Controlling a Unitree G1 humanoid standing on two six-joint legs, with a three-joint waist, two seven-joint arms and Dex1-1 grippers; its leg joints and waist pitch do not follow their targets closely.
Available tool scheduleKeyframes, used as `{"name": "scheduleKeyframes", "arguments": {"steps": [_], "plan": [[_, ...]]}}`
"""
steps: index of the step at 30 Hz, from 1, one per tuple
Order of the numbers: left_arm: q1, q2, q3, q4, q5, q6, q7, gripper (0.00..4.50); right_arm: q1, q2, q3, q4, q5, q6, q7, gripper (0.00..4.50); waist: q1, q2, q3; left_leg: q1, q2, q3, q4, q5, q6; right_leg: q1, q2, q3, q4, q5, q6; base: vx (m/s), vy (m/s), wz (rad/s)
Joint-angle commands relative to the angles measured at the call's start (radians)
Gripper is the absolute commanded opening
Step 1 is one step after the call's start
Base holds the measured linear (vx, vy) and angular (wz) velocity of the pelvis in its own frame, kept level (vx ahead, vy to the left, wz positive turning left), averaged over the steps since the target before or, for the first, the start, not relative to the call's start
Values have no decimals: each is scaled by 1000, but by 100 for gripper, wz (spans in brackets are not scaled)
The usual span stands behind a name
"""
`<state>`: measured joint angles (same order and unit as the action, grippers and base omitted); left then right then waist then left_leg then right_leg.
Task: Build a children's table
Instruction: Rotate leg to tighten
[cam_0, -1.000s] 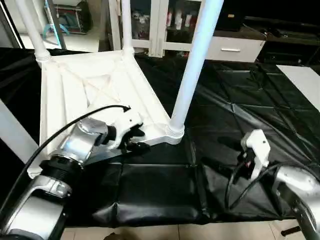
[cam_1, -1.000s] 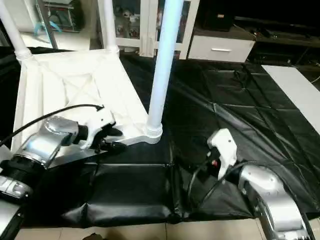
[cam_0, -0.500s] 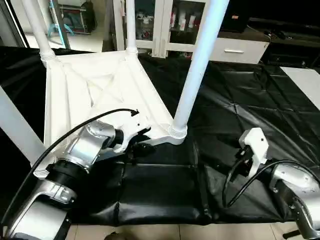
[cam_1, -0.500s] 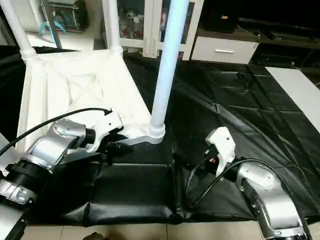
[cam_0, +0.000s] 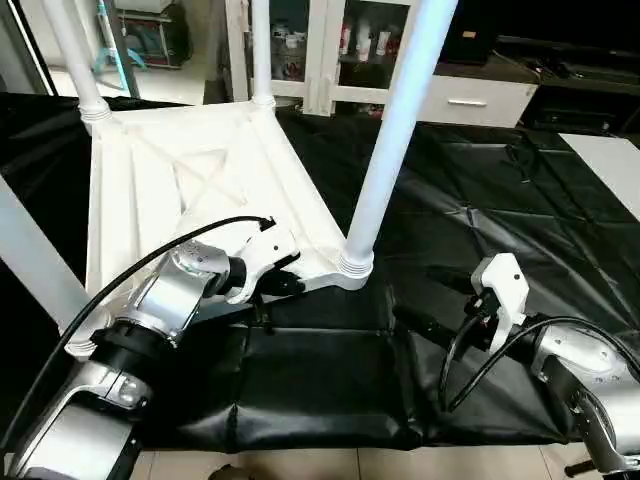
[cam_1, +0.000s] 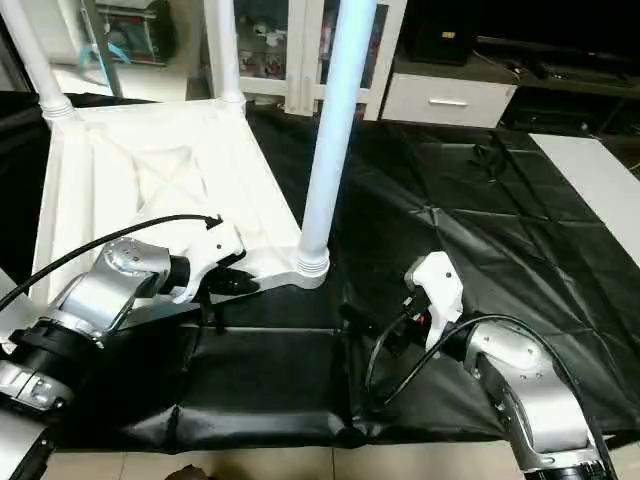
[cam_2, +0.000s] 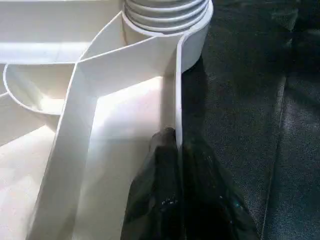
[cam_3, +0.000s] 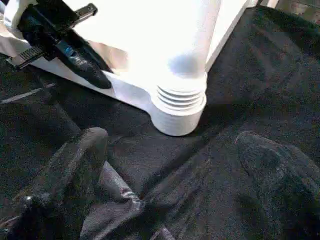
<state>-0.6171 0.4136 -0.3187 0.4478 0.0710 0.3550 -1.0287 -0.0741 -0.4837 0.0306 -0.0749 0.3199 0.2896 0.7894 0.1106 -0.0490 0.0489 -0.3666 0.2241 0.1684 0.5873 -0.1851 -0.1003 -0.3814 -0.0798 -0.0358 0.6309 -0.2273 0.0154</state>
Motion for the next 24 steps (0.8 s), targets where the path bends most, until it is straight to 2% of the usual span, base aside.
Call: {"name": "scheduleKeyframes", "arguments": {"steps": [1, 2, 3, 4, 5, 6, 7, 8, 11, 12, 13, 16, 19, 20, 24], "plan": [[29, -12, -23, -30, -9, 14, -14, 4, -19, 1, -6, 12, -4, -8, -6, 447, -2, 4, -64, 13, 3, 8, -61, -80, 31, 45, -42, 27, -57, 96, -230, 0, 0, 0], [44, -17, -24, -52, -12, 21, -8, 4, -25, 8, -8, 26, -6, -16, -12, 447, 0, 11, -65, 15, 2, 8, -61, -80, 31, 44, -43, 27, -57, 99, -232, 0, 0, 0], [65, -21, -27, -86, -17, 33, -4, 4, -30, 17, -10, 40, -8, -24, -19, 447, -3, 8, -66, 13, 4, 8, -61, -82, 29, 46, -44, 27, -55, 109, -237, 0, 0, 0], [107, -23, -38, -151, -27, 51, -6, 4, -35, 30, -16, 54, -5, -34, -27, 447, -3, 13, -66, 14, 4, 9, -60, -79, 29, 43, -43, 27, -55, 114, -240, 0, 0, 0], [108, -22, -39, -153, -27, 52, -6, 4, -35, 31, -16, 54, -4, -33, -27, 447, -5, 11, -67, 13, 5, 8, -61, -77, 30, 45, -43, 27, -55, 120, -243, 0, 0, 0], [161, -4, -69, -243, -32, 66, -32, 4, -26, 35, -27, 41, 29, -25, -6, 447, -5, 14, -66, 13, 4, 9, -60, -76, 33, 45, -41, 27, -55, 123, -244, 0, 0, 0], [183, 7, -83, -281, -32, 72, -44, 4, -20, 34, -31, 31, 47, -21, 9, 447, -5, 11, -66, 11, 4, 9, -59, -68, 41, 47, -41, 28, -54, 137, -243, 0, 0, 0], [205, 16, -92, -320, -33, 82, -48, 4, -12, 27, -37, 19, 67, -11, 30, 447, -3, 14, -67, 13, 6, 10, -59, -73, 52, 46, -40, 28, -54, 139, -244, 0, 0, 0], [243, 12, -88, -387, -46, 120, -31, 4, 4, 8, -46, 2, 101, 14, 70, 447, 1, 15, -63, 16, 5, 13, -60, -94, 61, 40, -38, 28, -60, 89, -238, 0, 0, 0], [244, 8, -81, -389, -43, 115, -19, 4, 11, -4, -43, 3, 112, 24, 96, 447, 1, 16, -60, 14, 5, 12, -63, -119, 53, 39, -39, 26, -65, 33, -230, 0, 0, 0], [242, 10, -81, -390, -47, 98, -29, 4, 17, -15, -38, 4, 127, 39, 127, 447, -1, 10, -57, 15, 4, 14, -66, -156, 46, 39, -39, 27, -72, -29, -217, 0, 0, 0], [243, 6, -93, -386, -72, 16, -83, 4, 21, -38, -11, 31, 121, 38, 183, 447, -1, 12, -56, 15, 6, 12, -71, -205, 29, 33, -44, 28, -83, -137, -183, 0, 0, 0], [247, 9, -112, -412, -89, 17, -125, 4, 14, -64, 27, 49, 92, 14, 228, 447, 0, 11, -57, 16, 5, 13, -70, -195, 28, 30, -44, 27, -83, -138, -178, 0, 0, 0], [245, 13, -117, -418, -91, 25, -134, 4, 8, -70, 34, 58, 81, 0, 237, 447, 0, 7, -58, 13, 5, 13, -69, -181, 31, 31, -45, 27, -81, -124, -180, 0, 0, 0], [237, 41, -136, -405, -82, 2, -176, 4, -32, -70, 33, 103, 63, -34, 245, 447, -1, 14, -63, 10, 2, 14, -66, -137, 45, 31, -43, 24, -71, -56, -193, 0, 0, 0]]}}
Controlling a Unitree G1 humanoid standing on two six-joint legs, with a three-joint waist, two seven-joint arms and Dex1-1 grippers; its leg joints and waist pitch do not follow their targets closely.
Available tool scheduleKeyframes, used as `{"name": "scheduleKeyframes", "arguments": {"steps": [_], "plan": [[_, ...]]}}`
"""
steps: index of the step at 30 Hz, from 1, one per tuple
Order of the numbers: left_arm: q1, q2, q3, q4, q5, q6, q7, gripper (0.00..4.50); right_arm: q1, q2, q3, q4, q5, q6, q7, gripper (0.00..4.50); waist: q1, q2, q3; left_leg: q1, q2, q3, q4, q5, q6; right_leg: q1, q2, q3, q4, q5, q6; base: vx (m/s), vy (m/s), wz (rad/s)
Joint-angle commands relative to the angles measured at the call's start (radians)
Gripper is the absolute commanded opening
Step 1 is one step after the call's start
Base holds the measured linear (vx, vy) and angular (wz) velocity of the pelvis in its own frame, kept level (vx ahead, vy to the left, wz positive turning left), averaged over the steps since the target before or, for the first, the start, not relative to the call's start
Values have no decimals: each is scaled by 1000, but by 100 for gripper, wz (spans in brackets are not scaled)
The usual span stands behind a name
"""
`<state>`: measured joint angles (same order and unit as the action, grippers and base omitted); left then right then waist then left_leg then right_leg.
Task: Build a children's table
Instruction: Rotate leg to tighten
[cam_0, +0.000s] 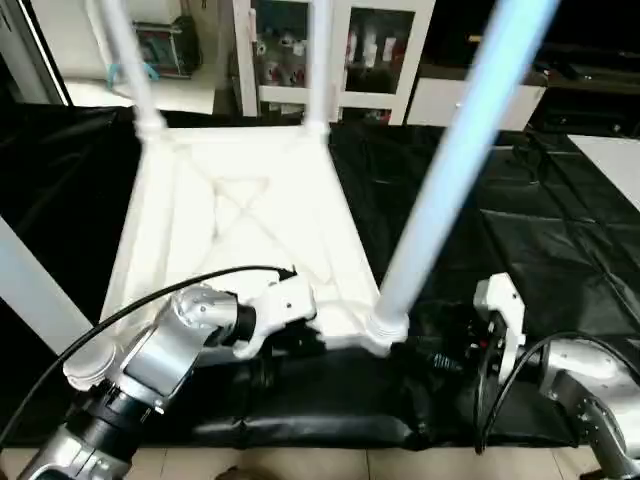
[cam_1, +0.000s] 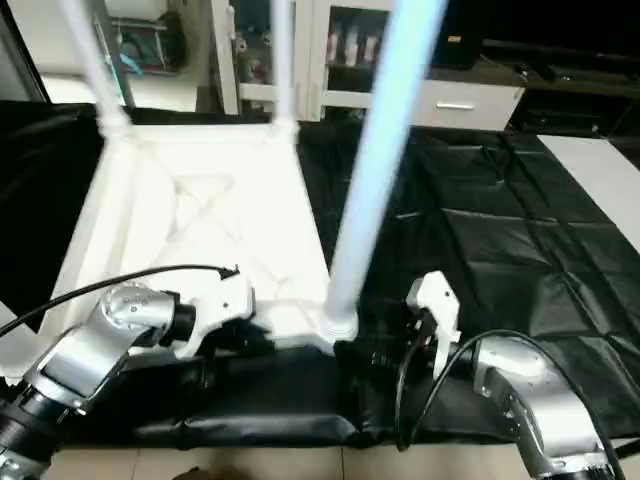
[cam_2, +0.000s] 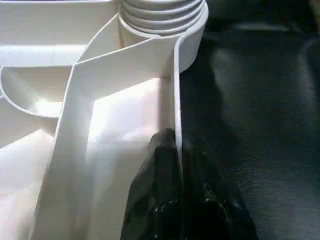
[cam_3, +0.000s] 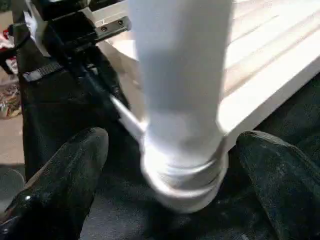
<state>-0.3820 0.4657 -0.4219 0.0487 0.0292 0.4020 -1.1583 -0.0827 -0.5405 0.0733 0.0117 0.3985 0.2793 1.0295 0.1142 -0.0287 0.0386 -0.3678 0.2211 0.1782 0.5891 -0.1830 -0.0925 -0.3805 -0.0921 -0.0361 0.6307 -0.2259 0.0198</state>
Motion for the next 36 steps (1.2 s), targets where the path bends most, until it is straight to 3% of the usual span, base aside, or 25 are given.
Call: {"name": "scheduleKeyframes", "arguments": {"steps": [1, 2, 8, 9, 12, 13, 16, 21, 27, 28, 36], "plan": [[0, -9, -33, -1, -40, -49, -52, 4, -29, -12, -10, 21, -17, -26, 5, 447, -6, -8, -52, 12, 5, 6, -67, -141, 37, 30, -30, 25, -72, -56, -199, 0, 0, 0], [-6, -2, -35, 17, -41, -66, -73, 4, -53, -7, -12, 41, -20, -33, 9, 447, -6, -2, -52, 16, 5, 6, -66, -149, 37, 27, -30, 25, -72, -57, -202, 0, 0, 0], [-31, 17, -34, 59, -43, -98, -114, 4, -102, -11, 8, 82, -22, -52, 59, 447, -6, -5, -53, 14, 6, 7, -68, -165, 33, 31, -32, 24, -72, -69, -203, 0, 0, 0], [-47, 18, -38, 87, -37, -115, -120, 4, -113, -24, 23, 95, -20, -51, 101, 447, -6, -10, -53, 14, 5, 8, -66, -165, 38, 30, -32, 24, -72, -71, -206, 0, 0, 0], [-64, 24, -48, 123, -26, -142, -137, 4, -128, -30, 60, 113, -35, -65, 156, 447, -2, -8, -53, 16, 7, 9, -65, -153, 46, 30, -32, 26, -71, -57, -209, 0, 0, 0], [-66, 24, -46, 126, -28, -142, -138, 4, -140, -18, 63, 130, -44, -79, 147, 447, -4, -4, -53, 14, 7, 8, -66, -152, 42, 29, -33, 25, -70, -60, -211, 0, 0, 0], [-70, 21, -46, 132, -27, -144, -138, 4, -165, 6, 70, 163, -57, -104, 141, 447, -7, -7, -56, 15, 7, 8, -67, -168, 27, 29, -33, 23, -69, -67, -219, 0, 0, 0], [-76, 15, -48, 157, -26, -154, -139, 0, -199, 10, 89, 191, -59, -105, 186, 407, -6, -13, -56, 14, 7, 9, -63, -141, 46, 31, -33, 24, -64, -29, -227, 0, 0, 0], [-86, 14, -49, 186, -21, -176, -150, 0, -221, -14, 129, 215, -70, -114, 273, 333, -3, -13, -52, 17, 10, 10, -67, -179, 41, 28, -36, 25, -73, -99, -217, 0, 0, 0], [-89, 15, -48, 189, -20, -178, -152, 0, -222, -19, 134, 218, -74, -118, 281, 329, -3, -19, -52, 15, 10, 9, -68, -179, 40, 29, -36, 25, -72, -110, -214, 0, 0, 0], [-95, 23, -43, 201, -16, -186, -155, 0, -228, -39, 143, 231, -89, -128, 326, 256, -2, -27, -53, 15, 10, 10, -66, -166, 45, 27, -37, 25, -71, -111, -208, 0, 0, 0]]}}
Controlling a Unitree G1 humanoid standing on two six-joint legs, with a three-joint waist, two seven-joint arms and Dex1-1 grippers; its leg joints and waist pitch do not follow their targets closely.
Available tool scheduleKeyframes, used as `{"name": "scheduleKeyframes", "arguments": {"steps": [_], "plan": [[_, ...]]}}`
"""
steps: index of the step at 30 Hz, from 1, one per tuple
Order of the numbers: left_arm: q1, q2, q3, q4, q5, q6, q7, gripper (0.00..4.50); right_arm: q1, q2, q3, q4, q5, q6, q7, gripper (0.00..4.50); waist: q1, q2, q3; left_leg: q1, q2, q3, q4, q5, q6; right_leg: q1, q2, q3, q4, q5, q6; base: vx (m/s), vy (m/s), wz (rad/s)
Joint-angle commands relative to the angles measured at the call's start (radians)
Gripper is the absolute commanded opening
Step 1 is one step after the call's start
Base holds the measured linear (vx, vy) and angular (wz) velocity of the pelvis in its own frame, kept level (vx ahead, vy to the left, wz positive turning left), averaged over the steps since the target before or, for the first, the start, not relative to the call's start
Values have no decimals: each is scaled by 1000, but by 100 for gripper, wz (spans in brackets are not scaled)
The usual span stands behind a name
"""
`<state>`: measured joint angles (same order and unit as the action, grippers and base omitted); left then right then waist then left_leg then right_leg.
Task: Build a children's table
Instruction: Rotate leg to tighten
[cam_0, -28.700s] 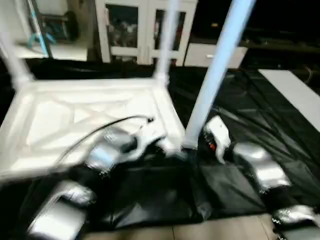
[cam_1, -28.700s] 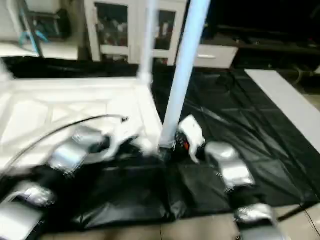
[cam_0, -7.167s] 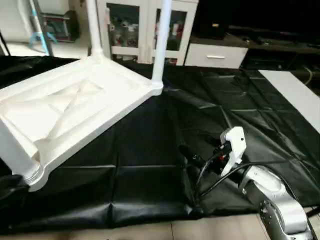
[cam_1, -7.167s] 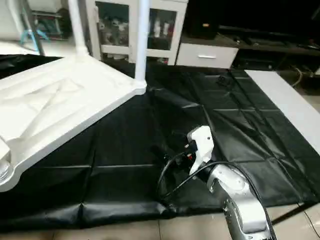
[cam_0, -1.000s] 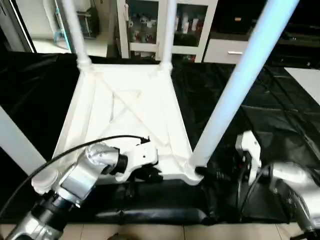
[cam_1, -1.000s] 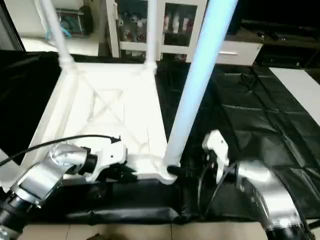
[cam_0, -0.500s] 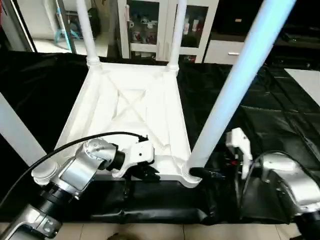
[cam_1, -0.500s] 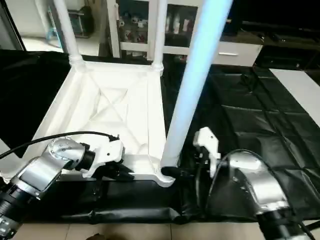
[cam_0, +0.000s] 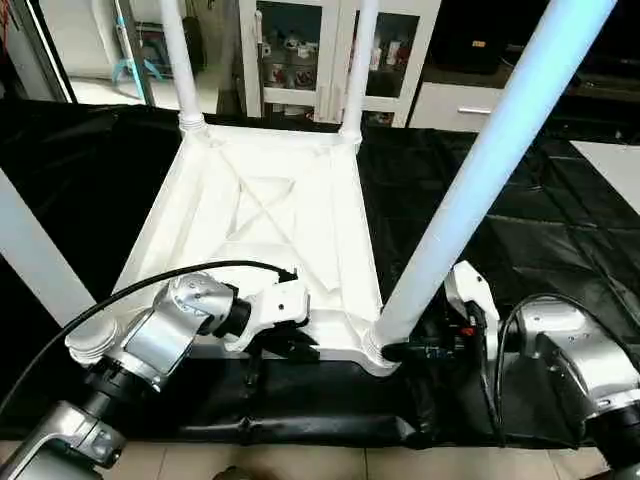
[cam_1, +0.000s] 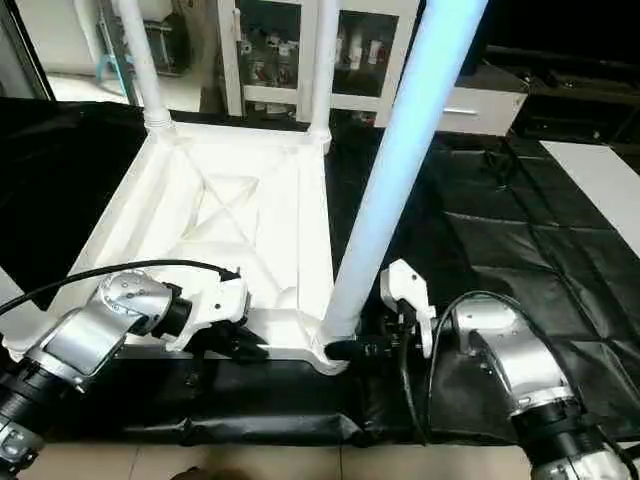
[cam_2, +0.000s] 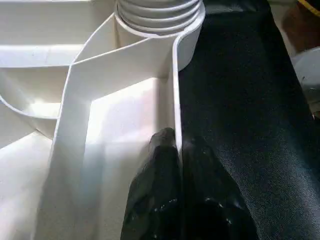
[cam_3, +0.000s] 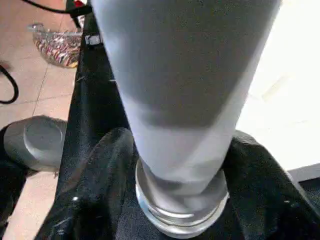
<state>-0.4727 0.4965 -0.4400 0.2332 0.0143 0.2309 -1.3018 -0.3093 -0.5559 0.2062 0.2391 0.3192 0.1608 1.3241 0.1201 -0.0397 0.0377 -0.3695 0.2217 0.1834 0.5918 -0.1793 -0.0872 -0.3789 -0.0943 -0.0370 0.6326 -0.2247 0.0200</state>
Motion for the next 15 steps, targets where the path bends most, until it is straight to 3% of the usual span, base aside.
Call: {"name": "scheduleKeyframes", "arguments": {"steps": [1, 7, 15], "plan": [[-4, -6, -25, 17, -1, -16, -13, 0, -4, -26, 10, 8, -10, -11, 36, 256, -6, -15, -52, 17, 10, 5, -69, -167, 41, 25, -35, 26, -73, -109, -209, 0, 0, 0], [-2, 2, -26, 17, 1, -17, -19, 0, -18, -44, 29, 26, -21, -20, 73, 202, -3, -18, -52, 16, 10, 6, -68, -160, 45, 25, -35, 26, -71, -94, -210, 0, 0, 0], [-9, -4, -28, 27, 7, -12, -18, 0, -36, -29, 50, 64, -45, -35, 97, 195, 1, -19, -52, 18, 11, 6, -70, -172, 38, 24, -34, 26, -72, -99, -210, 0, 0, 0]]}}
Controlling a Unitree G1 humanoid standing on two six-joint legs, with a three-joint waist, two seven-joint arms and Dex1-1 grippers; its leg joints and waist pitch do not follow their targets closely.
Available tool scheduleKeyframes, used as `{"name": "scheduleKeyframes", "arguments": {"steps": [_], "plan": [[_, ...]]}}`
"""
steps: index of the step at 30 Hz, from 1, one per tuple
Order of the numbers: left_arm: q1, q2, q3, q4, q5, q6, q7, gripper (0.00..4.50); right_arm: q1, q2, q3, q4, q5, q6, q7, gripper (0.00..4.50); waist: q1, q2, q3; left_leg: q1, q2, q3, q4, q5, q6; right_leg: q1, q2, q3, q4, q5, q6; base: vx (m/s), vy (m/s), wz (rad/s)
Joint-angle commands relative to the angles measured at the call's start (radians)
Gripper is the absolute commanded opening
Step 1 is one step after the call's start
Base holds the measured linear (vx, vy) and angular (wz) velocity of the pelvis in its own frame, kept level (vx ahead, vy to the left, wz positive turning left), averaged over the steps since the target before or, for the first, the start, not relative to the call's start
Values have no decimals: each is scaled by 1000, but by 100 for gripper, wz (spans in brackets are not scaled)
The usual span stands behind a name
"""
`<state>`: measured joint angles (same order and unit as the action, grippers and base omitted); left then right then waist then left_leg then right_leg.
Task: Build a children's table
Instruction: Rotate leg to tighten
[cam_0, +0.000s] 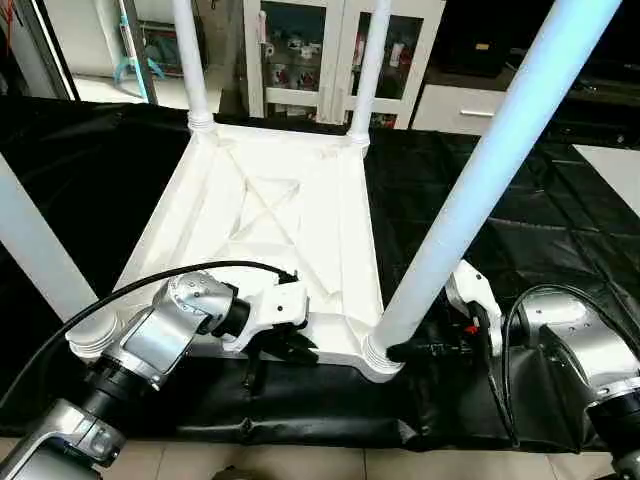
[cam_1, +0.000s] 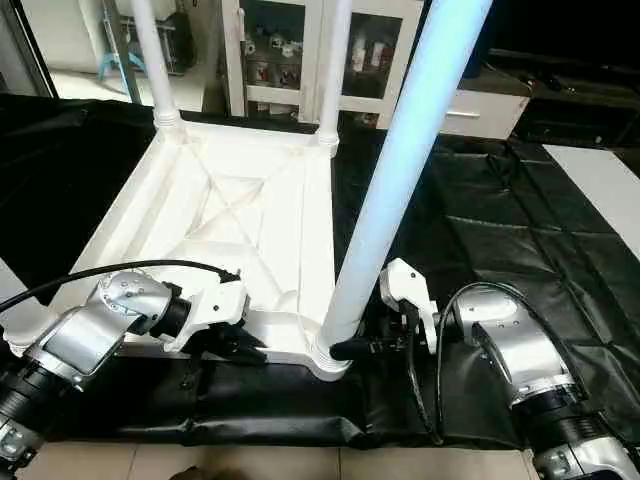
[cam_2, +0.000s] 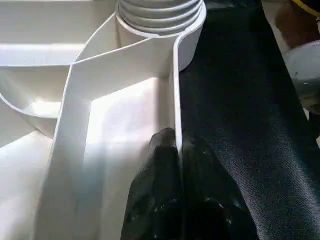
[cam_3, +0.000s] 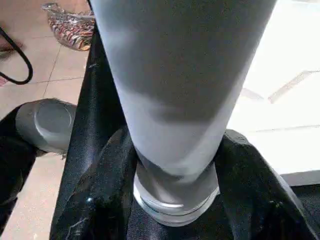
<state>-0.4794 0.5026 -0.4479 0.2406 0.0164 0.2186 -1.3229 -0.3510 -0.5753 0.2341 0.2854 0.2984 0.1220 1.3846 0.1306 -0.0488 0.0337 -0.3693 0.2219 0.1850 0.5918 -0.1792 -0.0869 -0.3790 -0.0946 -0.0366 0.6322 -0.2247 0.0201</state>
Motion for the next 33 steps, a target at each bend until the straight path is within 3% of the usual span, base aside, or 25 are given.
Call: {"name": "scheduleKeyframes", "arguments": {"steps": [1, 3, 7, 10, 12, 15, 16, 17, 18, 20, 22, 23, 26, 28, 30, 33], "plan": [[-5, -16, -18, 23, 9, 16, 19, 0, 2, 6, 12, 30, -24, 12, 4, 194, -9, -11, -48, 18, 11, 4, -70, -177, 36, 24, -34, 25, -72, -104, -209, 0, 0, 0], [-12, -35, -5, 33, 8, 49, 56, 0, -5, 42, -15, 62, -30, 26, -83, 194, -10, -12, -47, 17, 11, 4, -72, -191, 30, 23, -35, 25, -74, -124, -206, 0, 0, 0], [-26, -79, 25, 47, -3, 104, 118, 0, -20, 94, -49, 129, -59, 45, -240, 193, -25, -16, -44, 19, 9, -1, -82, -270, -14, 20, -37, 23, -87, -255, -177, 0, 0, 0], [-78, -183, 82, 112, 14, 161, 299, 0, -35, 188, -97, 209, -98, 84, -510, 193, -48, -16, -42, 14, 4, -8, -86, -319, -50, 17, -37, 20, -98, -356, -139, 0, 0, 0], [-91, -207, 93, 127, 12, 172, 331, 0, -41, 213, -110, 222, -101, 95, -568, 192, -52, -20, -46, 7, 2, -12, -87, -308, -51, 23, -39, 18, -100, -364, -118, 0, 0, 0], [-145, -282, 122, 194, 26, 202, 458, 0, -88, 298, -136, 300, -157, 94, -808, 191, -64, -16, -45, 15, -2, -9, -82, -330, -51, 8, -36, 21, -107, -378, -120, 0, 0, 0], [-170, -312, 132, 229, 40, 200, 521, 0, -110, 334, -143, 336, -176, 85, -892, 191, -70, -16, -49, 10, -1, -11, -83, -304, -56, 13, -34, 20, -102, -337, -129, 0, 0, 0], [-187, -332, 136, 254, 48, 198, 556, 0, -127, 360, -149, 360, -184, 78, -946, 191, -72, -13, -50, 12, -1, -10, -83, -297, -54, 10, -33, 20, -101, -305, -136, 0, 0, 0], [-227, -381, 151, 314, 59, 183, 646, 0, -172, 428, -163, 417, -190, 63, -1071, 191, -73, -12, -50, 12, -1, -10, -82, -298, -52, 9, -33, 20, -100, -300, -138, 0, 0, 0], [-256, -415, 165, 360, 68, 166, 710, 0, -205, 473, -173, 456, -190, 51, -1139, 191, -77, -13, -53, 10, -4, -10, -81, -292, -56, 11, -31, 20, -99, -285, -140, 0, 0, 0], [-277, -437, 172, 392, 78, 153, 755, 0, -230, 504, -174, 486, -196, 34, -1178, 191, -75, -12, -58, 8, -3, -6, -76, -236, -38, 14, -27, 21, -88, -162, -156, 0, 0, 0], [-301, -462, 177, 425, 86, 135, 797, 0, -259, 539, -172, 519, -198, 9, -1192, 191, -72, -18, -59, 6, -4, -3, -73, -203, -24, 19, -28, 21, -84, -110, -165, 0, 0, 0], [-315, -472, 175, 447, 97, 116, 812, 0, -276, 553, -178, 542, -198, -17, -1182, 191, -65, -15, -64, 4, -5, -1, -67, -123, 4, 26, -26, 21, -70, 15, -187, 52, 1, -1], [-316, -472, 176, 452, 98, 113, 813, 0, -278, 556, -186, 547, -195, -25, -1181, 191, -60, -18, -65, 2, -7, 4, -62, -60, 47, 31, -26, 21, -62, 118, -209, 0, 0, 0], [-310, -465, 172, 457, 99, 106, 807, 0, -265, 558, -192, 520, -163, -41, -1098, 191, -58, -17, -61, 4, -5, 5, -64, -79, 62, 29, -28, 21, -68, 95, -215, 0, 0, 0], [-304, -462, 171, 460, 96, 99, 803, 0, -244, 560, -205, 469, -107, -35, -1009, 191, -53, -14, -56, 9, 1, 5, -69, -144, 57, 26, -31, 23, -78, -4, -207, 0, 0, 0]]}}
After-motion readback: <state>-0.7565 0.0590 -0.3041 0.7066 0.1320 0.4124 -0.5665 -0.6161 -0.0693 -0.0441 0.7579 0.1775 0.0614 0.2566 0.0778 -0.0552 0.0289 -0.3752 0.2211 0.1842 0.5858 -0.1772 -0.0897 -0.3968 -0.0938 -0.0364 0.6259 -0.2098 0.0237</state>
